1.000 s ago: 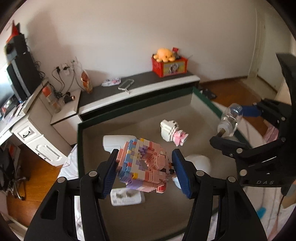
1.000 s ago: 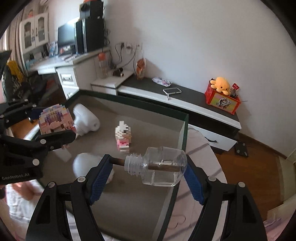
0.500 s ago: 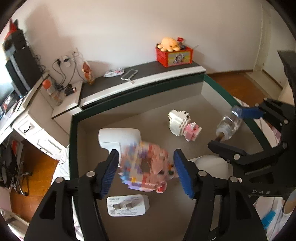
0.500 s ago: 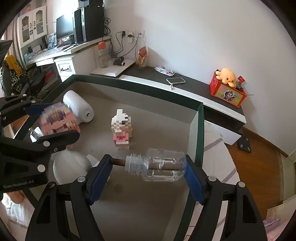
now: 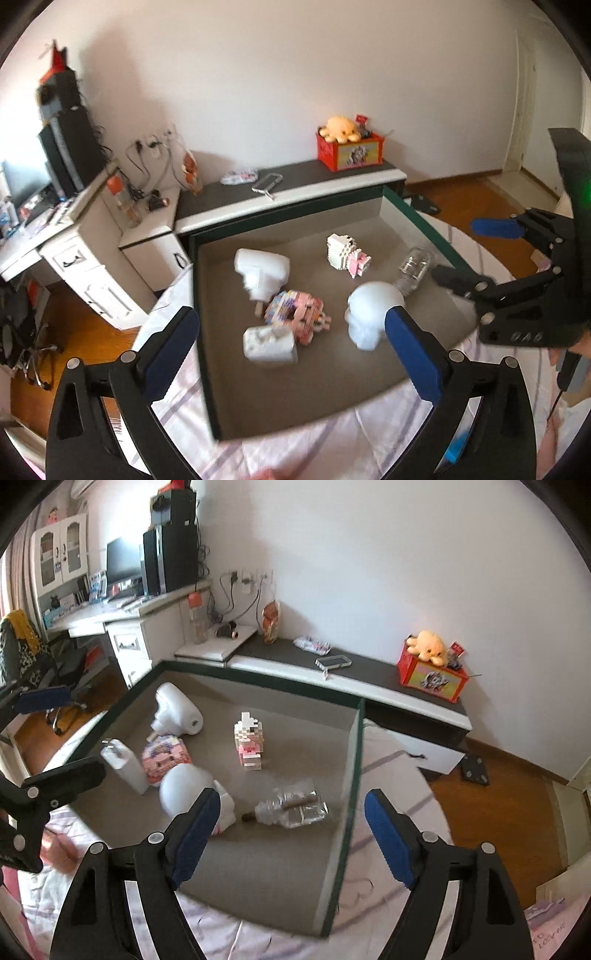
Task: Organize rigid objects
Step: 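Carry the pink figure and glass bottle into the pink box and open both tools, then withdraw both tools from the box back toward the bed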
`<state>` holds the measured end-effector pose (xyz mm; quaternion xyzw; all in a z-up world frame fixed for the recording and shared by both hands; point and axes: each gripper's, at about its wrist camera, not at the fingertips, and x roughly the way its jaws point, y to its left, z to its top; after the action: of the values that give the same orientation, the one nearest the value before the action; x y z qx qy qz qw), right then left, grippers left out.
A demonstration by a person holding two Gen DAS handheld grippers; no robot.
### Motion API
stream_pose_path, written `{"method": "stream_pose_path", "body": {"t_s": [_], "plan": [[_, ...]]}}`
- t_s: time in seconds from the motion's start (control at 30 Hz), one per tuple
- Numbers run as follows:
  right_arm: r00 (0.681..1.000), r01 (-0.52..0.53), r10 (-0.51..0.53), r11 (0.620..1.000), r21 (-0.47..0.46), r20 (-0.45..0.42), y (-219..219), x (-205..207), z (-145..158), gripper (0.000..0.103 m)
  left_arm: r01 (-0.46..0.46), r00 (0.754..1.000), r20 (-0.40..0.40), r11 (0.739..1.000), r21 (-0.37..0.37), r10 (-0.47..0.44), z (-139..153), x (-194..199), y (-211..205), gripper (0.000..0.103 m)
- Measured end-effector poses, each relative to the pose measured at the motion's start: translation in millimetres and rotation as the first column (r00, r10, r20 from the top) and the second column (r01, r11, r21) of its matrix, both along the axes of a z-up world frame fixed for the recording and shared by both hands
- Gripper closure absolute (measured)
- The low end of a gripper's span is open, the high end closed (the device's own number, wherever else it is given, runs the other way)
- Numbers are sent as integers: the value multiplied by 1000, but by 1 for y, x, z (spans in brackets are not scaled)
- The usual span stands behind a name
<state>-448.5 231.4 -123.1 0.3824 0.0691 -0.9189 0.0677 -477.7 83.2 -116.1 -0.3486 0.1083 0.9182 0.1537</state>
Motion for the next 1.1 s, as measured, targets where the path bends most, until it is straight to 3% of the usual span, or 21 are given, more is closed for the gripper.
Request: {"method": "stream_pose_path", "body": {"t_s": [0.23, 0.43, 0.47, 0.5, 0.63, 0.8, 1.1], "plan": [[992, 1, 2, 1000, 24, -129, -10, 79, 34, 19, -23, 991, -133, 997, 72, 33, 29, 86, -35, 0], [972, 8, -6, 1000, 8, -236, -21, 157, 52, 18, -89, 966, -235, 991, 96, 109, 42, 162, -57, 0], [968, 13, -13, 1000, 1, -250, -22, 167, 54, 16, -99, 963, -241, 990, 102, 121, 41, 174, -60, 0], [961, 26, -28, 1000, -13, -275, -23, 183, 57, 0, -110, 959, -249, 988, 109, 134, 41, 187, -64, 0], [922, 63, -74, 997, -41, -380, -30, 233, 59, 0, -134, 953, -254, 983, 128, 163, 30, 228, -74, 0], [913, 111, -132, 991, -77, -387, -32, 269, 46, 0, -126, 965, -211, 983, 135, 153, 12, 262, -81, 0], [931, 128, -147, 989, -78, -333, -33, 294, 27, 0, -135, 968, -194, 982, 133, 160, 9, 278, -88, 0]]}}
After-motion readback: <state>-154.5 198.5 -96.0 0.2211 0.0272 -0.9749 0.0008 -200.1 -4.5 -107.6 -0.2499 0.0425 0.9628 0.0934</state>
